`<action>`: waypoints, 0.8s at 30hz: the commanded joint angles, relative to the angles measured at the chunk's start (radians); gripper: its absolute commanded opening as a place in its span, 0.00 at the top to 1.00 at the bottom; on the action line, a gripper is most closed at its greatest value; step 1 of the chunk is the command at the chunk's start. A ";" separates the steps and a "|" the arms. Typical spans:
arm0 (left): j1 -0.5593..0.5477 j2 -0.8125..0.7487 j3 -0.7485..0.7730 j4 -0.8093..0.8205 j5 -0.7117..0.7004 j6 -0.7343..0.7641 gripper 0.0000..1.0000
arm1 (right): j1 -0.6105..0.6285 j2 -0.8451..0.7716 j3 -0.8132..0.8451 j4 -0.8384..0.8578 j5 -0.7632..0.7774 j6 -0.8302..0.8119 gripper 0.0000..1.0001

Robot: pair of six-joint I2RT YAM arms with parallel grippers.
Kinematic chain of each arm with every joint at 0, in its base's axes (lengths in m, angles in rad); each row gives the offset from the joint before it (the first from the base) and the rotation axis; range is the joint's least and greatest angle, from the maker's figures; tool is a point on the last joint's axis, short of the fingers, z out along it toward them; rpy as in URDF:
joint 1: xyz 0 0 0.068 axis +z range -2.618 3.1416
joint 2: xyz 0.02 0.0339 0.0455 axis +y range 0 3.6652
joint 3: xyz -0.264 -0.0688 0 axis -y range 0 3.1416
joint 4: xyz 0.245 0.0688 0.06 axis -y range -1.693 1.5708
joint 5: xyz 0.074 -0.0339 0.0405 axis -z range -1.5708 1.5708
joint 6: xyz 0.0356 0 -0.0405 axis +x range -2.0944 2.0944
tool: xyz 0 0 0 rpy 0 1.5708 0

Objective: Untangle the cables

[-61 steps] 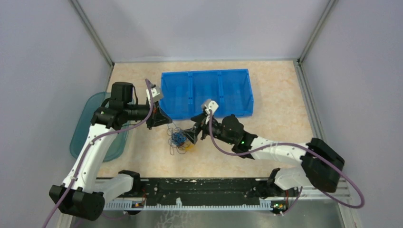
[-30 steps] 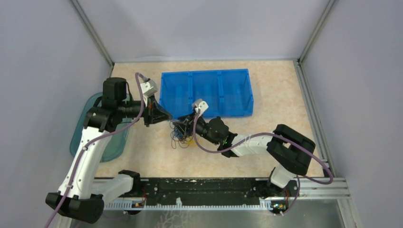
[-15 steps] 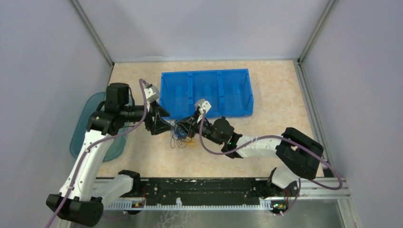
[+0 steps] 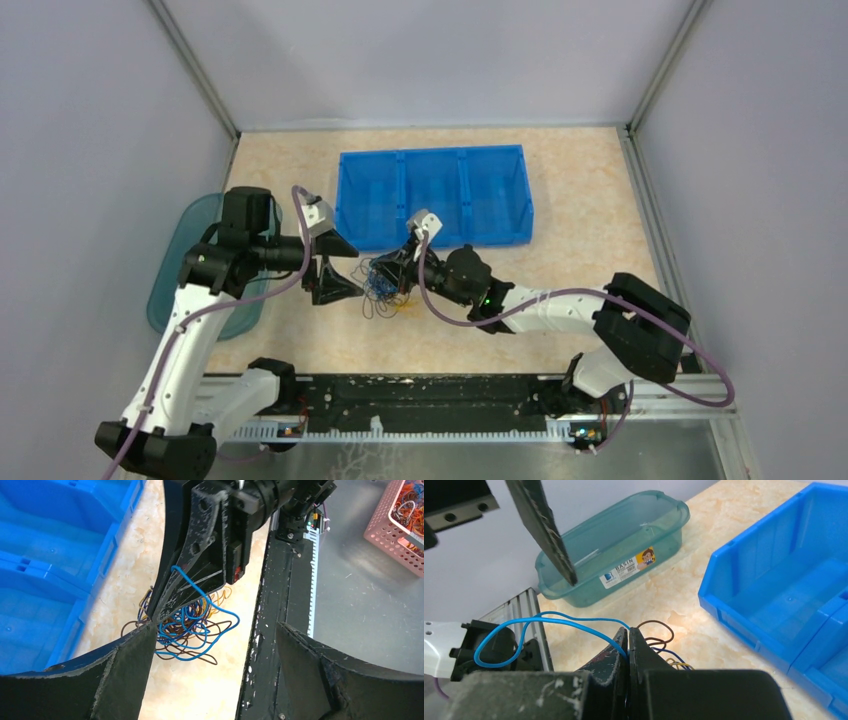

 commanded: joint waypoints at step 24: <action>-0.015 -0.011 -0.112 0.275 -0.124 -0.179 0.69 | 0.067 -0.049 0.123 -0.110 0.141 0.011 1.00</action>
